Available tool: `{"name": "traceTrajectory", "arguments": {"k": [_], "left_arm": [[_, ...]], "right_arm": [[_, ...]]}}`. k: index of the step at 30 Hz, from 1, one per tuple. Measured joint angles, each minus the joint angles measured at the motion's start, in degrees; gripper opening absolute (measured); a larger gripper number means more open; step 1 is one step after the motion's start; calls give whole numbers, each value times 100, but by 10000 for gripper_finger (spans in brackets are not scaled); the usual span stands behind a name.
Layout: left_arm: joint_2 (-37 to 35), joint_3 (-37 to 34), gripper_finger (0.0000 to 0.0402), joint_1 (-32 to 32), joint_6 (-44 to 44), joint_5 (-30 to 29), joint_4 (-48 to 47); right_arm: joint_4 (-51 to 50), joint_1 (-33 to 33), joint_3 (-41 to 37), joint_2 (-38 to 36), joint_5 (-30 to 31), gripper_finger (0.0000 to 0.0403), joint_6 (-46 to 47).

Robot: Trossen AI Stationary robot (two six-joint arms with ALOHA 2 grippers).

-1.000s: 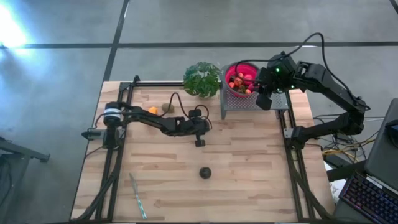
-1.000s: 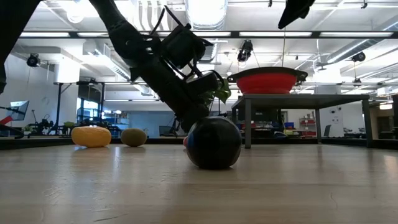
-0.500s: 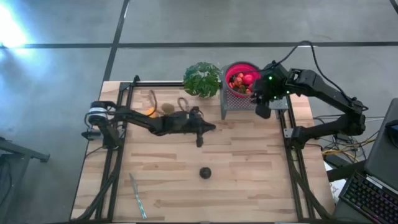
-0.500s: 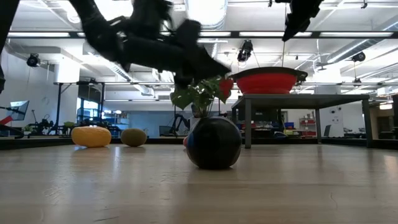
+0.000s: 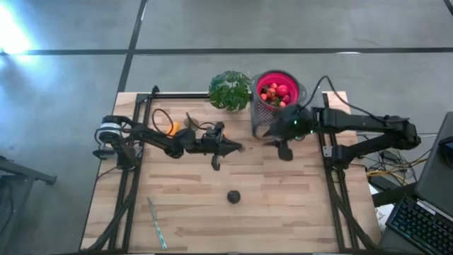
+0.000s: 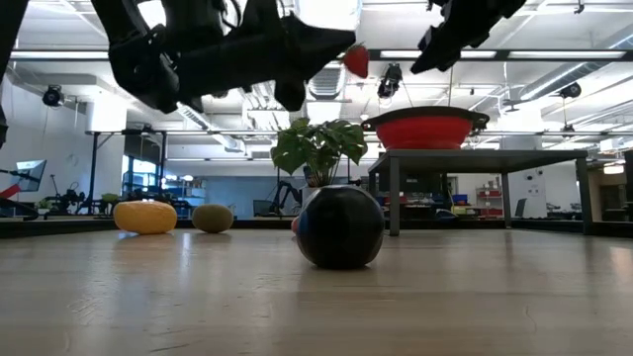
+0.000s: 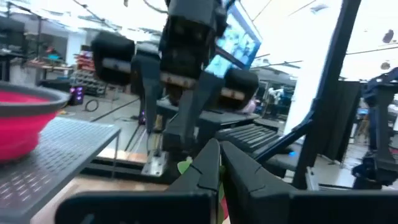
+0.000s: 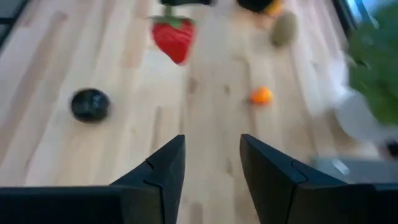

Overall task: Pick & Place Fruit
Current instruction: Put the strawberry into the red strainer bowl on the shelf

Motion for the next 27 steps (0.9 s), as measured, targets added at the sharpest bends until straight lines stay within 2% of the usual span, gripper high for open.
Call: {"name": "traceTrajectory", "arguments": {"k": [11,14,21,27], "left_arm": [[0,378,6,-173,295,109,-355],[0,469,6,-191,390,108,-509],[0,595,6,-193,530,107,-622],[2,827,6,-189,733,96,-810]], "right_arm": [[1801,608,-581,-15,62,204,271],[1915,615,-597,-15,337,225,370],[2076,689,-609,-15,330,279,437],[2110,832,-615,98,295,307,336]]}}
